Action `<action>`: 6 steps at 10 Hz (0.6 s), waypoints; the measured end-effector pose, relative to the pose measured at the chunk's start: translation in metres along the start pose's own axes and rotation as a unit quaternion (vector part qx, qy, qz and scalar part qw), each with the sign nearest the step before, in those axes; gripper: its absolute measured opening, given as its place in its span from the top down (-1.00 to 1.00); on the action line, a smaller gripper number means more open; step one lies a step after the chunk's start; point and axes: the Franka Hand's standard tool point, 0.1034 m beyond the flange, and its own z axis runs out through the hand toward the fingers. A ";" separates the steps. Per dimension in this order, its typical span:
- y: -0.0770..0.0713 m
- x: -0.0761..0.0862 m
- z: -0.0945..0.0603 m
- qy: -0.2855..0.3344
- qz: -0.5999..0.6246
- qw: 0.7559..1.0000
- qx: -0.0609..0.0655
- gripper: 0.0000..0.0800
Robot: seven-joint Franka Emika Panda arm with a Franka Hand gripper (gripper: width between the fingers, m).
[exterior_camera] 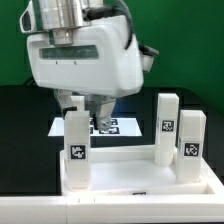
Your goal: Assemble desk
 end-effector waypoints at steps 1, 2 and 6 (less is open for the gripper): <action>0.001 0.001 0.001 0.000 -0.023 1.000 -0.001 -0.62; 0.002 0.002 0.001 0.000 -0.055 0.998 -0.001 -0.62; 0.012 0.012 0.005 0.024 -0.347 0.937 -0.020 -0.62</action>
Offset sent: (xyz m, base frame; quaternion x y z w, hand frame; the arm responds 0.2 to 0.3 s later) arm -0.0019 -0.0028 -0.0056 -0.0270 0.0541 -0.4191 0.9059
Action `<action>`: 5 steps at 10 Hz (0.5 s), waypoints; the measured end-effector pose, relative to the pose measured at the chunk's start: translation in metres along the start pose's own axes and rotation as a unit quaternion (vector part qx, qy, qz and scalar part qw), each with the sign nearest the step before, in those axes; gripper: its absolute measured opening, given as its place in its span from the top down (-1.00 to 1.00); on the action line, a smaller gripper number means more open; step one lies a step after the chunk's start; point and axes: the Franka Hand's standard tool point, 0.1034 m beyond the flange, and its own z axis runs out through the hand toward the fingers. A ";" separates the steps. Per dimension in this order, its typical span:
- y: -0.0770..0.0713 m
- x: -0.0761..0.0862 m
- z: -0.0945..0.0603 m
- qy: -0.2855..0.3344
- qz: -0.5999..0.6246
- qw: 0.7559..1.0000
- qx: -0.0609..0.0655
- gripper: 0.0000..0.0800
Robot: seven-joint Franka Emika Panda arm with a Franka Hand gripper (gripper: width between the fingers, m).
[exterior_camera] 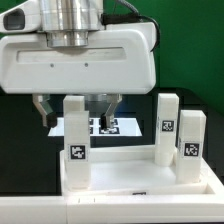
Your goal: Assemble desk
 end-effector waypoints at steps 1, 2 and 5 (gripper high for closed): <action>0.003 0.000 0.002 0.008 -0.026 1.000 -0.003 -0.62; 0.002 -0.001 0.002 0.008 0.004 1.000 -0.003 -0.62; 0.002 -0.001 0.003 0.008 0.037 0.999 -0.002 0.08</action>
Offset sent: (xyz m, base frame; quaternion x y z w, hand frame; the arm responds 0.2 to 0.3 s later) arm 0.0000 0.0000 0.0000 0.0000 0.0000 0.0000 1.0000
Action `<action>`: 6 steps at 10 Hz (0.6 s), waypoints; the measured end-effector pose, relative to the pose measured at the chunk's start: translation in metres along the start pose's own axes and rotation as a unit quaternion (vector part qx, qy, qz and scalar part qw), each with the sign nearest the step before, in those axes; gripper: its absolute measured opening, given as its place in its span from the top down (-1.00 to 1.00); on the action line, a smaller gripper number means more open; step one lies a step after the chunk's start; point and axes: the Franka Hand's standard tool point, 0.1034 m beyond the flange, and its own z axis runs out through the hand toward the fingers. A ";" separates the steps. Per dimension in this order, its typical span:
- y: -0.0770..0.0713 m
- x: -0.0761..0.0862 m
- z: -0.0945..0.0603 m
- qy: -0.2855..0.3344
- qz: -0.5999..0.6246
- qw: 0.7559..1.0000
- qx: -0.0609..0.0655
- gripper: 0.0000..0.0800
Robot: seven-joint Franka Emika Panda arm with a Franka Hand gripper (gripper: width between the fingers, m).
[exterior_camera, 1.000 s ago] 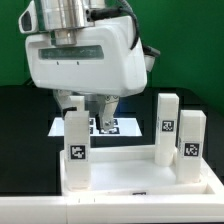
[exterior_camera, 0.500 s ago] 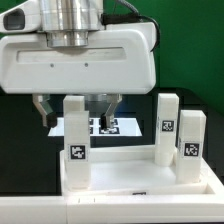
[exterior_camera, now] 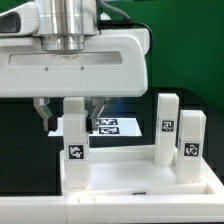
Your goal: Assemble desk
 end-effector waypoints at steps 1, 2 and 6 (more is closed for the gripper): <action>0.000 0.000 0.000 0.000 0.044 0.999 0.000 0.29; 0.000 0.000 0.000 0.000 0.088 0.996 0.000 0.29; -0.002 -0.003 0.000 -0.009 0.460 0.888 0.011 0.29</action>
Offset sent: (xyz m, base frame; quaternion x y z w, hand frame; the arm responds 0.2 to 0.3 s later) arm 0.0071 -0.0070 0.0145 -0.0547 0.0084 0.3120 0.9485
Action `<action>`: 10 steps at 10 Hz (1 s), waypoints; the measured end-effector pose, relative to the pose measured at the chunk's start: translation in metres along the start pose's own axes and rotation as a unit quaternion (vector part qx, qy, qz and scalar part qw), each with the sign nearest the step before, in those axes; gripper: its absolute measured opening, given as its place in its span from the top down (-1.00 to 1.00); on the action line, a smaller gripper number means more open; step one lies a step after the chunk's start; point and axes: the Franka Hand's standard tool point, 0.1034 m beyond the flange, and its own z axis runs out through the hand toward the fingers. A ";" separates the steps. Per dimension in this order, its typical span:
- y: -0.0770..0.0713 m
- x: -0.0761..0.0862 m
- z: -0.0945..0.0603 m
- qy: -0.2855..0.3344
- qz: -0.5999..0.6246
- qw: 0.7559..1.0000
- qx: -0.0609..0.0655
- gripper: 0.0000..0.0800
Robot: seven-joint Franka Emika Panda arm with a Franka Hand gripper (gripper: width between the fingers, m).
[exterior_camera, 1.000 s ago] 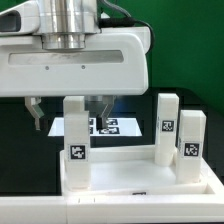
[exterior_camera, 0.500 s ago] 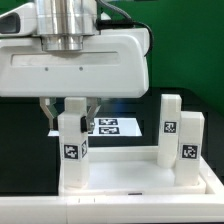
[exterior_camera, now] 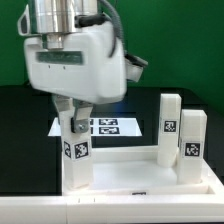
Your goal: Assemble desk
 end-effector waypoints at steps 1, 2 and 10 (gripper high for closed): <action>0.001 0.000 0.001 -0.015 0.072 0.997 0.011 0.29; 0.001 -0.001 0.000 -0.015 0.077 0.997 0.010 0.29; -0.002 -0.007 0.002 -0.026 0.177 0.984 0.017 -0.35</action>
Offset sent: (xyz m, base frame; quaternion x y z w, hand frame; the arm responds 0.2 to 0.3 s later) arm 0.0000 0.0000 0.0000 0.0000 0.0000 0.1938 0.9810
